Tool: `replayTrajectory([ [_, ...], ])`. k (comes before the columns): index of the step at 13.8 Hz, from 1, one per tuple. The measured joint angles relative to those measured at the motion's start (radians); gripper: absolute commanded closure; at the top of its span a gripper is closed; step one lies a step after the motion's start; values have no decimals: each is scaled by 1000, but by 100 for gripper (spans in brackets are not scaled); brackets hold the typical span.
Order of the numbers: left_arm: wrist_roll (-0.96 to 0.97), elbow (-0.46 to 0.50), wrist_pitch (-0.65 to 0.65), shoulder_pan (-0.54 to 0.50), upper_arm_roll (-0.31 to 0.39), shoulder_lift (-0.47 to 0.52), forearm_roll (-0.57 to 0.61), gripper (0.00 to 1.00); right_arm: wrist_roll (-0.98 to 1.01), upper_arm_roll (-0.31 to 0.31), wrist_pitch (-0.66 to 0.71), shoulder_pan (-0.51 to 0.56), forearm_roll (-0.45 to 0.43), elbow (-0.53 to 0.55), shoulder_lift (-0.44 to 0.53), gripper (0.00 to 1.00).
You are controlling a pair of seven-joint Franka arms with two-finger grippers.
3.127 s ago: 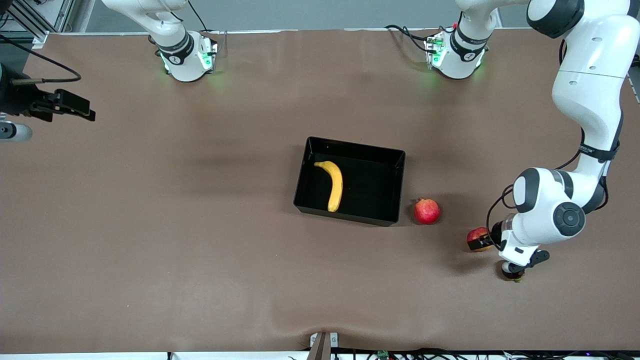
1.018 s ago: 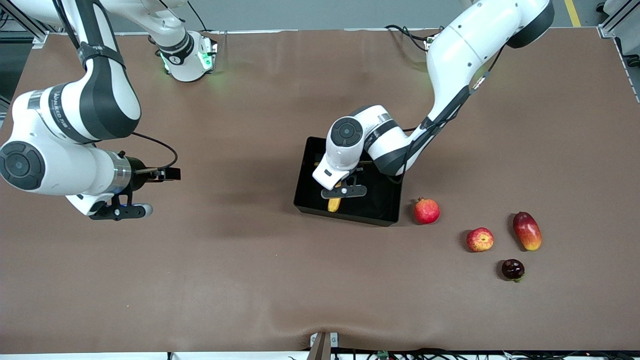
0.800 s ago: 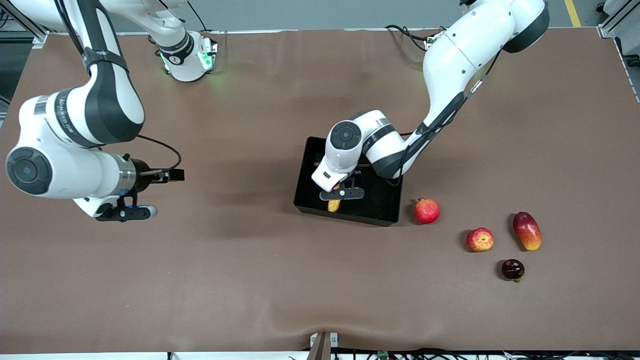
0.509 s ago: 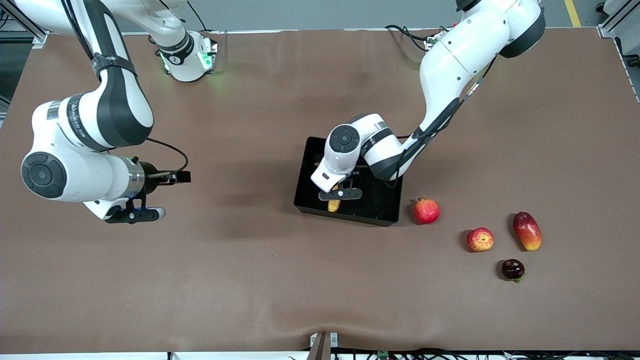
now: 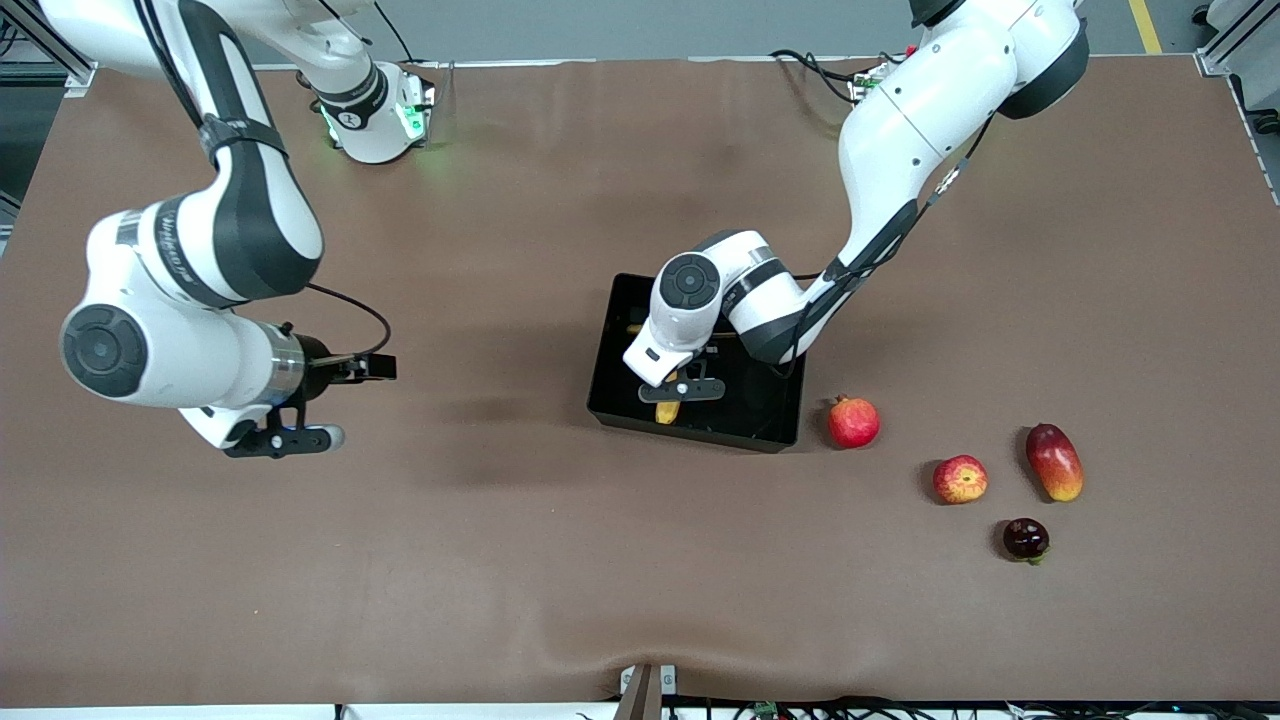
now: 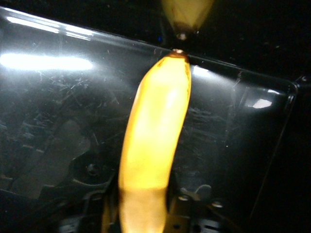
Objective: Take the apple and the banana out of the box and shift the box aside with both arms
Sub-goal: 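Grasp the yellow banana with the left gripper and lift it out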
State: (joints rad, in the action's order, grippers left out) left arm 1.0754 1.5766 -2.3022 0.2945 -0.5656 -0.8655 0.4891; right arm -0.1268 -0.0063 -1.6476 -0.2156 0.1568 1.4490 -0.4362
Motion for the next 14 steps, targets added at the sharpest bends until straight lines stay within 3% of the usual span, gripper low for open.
replayTrajectory([
  [2, 0, -1, 0, 0, 0, 0, 0, 100, 0, 0, -31, -13, 0, 0, -15, 0],
  [7, 0, -11, -4, 0, 1, -1, 0, 100, -1, 0, -50, -41, 0, 0, -48, 0],
  [14, -14, -95, -8, 3, -4, 11, 0, 100, 21, -12, -50, -28, 33, 1, -89, 0],
])
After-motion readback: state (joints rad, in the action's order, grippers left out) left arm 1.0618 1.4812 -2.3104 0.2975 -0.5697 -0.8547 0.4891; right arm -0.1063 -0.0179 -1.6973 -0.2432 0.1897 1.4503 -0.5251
